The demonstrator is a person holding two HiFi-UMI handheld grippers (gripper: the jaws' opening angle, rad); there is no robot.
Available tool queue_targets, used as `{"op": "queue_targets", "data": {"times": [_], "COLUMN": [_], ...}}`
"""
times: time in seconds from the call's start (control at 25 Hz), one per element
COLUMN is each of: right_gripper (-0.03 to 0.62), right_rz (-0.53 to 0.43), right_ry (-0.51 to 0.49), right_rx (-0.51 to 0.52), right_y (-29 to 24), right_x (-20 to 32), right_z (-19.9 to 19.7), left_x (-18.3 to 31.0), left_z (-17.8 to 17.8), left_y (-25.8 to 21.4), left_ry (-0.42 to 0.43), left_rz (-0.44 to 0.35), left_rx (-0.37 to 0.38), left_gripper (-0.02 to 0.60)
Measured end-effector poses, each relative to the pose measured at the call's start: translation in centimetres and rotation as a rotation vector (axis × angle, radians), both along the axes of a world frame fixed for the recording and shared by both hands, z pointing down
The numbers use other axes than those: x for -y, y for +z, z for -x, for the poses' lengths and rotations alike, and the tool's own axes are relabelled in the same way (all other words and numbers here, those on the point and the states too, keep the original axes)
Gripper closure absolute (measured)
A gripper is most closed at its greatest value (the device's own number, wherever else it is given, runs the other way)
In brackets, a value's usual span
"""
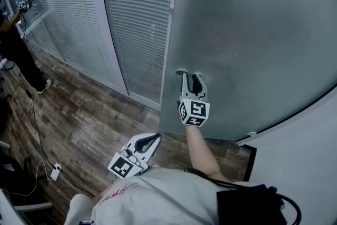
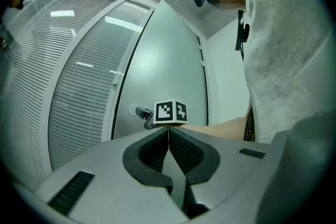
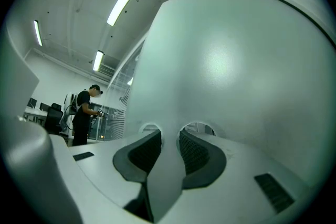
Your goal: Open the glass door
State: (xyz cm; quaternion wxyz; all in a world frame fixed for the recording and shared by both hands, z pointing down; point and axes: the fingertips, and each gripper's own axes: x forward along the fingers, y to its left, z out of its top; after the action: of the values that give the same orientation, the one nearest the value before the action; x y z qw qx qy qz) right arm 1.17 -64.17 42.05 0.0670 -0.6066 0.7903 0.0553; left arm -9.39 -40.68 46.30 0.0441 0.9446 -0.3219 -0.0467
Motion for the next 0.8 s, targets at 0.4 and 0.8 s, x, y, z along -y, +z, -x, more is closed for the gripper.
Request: {"op": "queue_targets", "data": {"times": [0.4,0.8], "right_gripper": [0.477,0.479], "right_rz": [-0.006,-0.001], "right_ry": [-0.050,-0.074], "right_rx": [-0.004,0.011], "right_y": [-0.1,0.2], "right_x": [-3.1,-6.9], "right_z": [0.8,1.0], "left_x": [-1.4,-3.5], "left_z": [-1.2,-0.8], "left_y": [-0.1,-0.9], "left_ry": [0.050,0.050], "left_rz": [-0.005,-0.043], "left_rx": [0.006,0.007], "left_gripper": [0.563,0.563]}}
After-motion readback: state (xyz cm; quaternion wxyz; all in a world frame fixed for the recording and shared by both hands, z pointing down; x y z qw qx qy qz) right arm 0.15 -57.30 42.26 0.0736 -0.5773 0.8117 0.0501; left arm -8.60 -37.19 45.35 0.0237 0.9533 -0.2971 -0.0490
